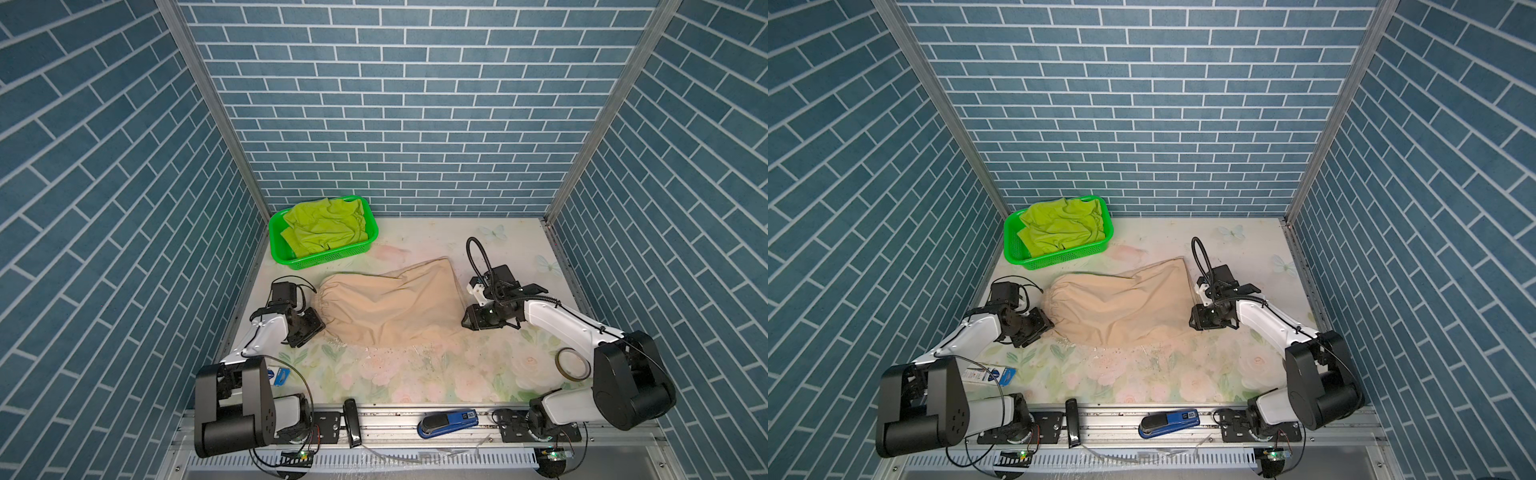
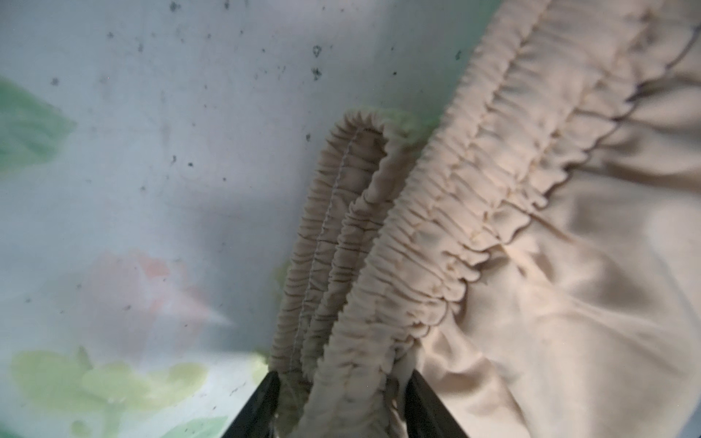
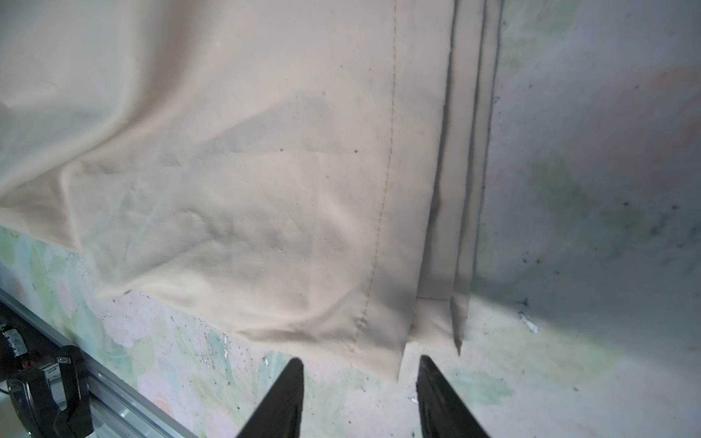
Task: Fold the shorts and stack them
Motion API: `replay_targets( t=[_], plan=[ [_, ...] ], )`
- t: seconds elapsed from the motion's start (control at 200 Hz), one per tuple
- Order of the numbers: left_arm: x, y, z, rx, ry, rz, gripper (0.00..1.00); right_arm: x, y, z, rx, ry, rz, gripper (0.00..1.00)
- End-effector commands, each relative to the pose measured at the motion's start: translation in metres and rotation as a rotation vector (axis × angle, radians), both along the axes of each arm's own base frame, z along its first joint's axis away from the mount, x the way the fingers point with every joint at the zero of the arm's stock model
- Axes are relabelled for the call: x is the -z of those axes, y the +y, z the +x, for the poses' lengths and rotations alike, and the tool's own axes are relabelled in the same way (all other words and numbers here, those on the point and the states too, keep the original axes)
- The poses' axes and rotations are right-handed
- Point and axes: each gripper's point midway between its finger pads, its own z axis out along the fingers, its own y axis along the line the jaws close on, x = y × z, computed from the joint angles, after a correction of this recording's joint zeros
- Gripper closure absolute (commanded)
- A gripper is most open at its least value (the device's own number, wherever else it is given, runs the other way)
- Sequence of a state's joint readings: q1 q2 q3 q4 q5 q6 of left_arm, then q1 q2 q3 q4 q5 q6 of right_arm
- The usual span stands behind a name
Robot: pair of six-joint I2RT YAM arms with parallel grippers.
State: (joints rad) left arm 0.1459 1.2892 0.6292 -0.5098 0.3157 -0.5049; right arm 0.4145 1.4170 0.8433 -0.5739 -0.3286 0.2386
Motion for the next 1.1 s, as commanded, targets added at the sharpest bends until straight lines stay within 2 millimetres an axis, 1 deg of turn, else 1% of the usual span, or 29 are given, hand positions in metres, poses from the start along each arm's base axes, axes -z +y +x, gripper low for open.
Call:
replay_targets(
  t=[0.0,0.21,0.34,0.425,0.525,0.625,0.7,0.775,0.925,1.005,1.095],
  plan=[
    [0.002,0.001,-0.003,0.011,0.016,-0.001,0.47,0.009,0.002,-0.006,0.011,0.043,0.011,0.5],
    [-0.003,0.006,-0.006,0.021,0.032,0.038,0.47,0.022,0.007,-0.01,0.007,0.078,0.026,0.5],
    [-0.007,0.008,-0.004,0.022,0.03,0.046,0.47,0.028,0.011,-0.013,-0.001,0.092,0.032,0.53],
    [-0.01,0.011,-0.003,0.024,0.03,0.061,0.46,0.032,0.009,-0.015,0.001,0.101,0.023,0.65],
    [-0.01,0.012,-0.003,0.029,0.034,0.067,0.46,0.032,0.009,-0.016,0.0,0.103,0.023,0.79],
    [-0.011,0.012,-0.005,0.031,0.038,0.071,0.46,0.027,0.008,-0.014,-0.003,0.089,0.013,1.0],
    [-0.011,0.012,-0.005,0.032,0.038,0.074,0.46,0.02,0.004,-0.01,-0.001,0.061,-0.009,1.0],
    [-0.01,0.014,-0.006,0.03,0.043,0.081,0.46,0.006,0.0,-0.006,-0.008,0.015,-0.031,1.0],
    [-0.006,0.017,-0.009,0.027,0.066,0.099,0.46,-0.022,-0.016,0.0,-0.037,-0.055,-0.122,1.0],
    [-0.002,0.018,-0.012,0.025,0.089,0.106,0.46,-0.03,-0.021,-0.001,-0.057,-0.066,-0.152,1.0],
    [0.001,0.019,-0.014,0.025,0.107,0.107,0.47,-0.028,-0.025,-0.003,-0.073,-0.071,-0.175,1.0]
  ],
)
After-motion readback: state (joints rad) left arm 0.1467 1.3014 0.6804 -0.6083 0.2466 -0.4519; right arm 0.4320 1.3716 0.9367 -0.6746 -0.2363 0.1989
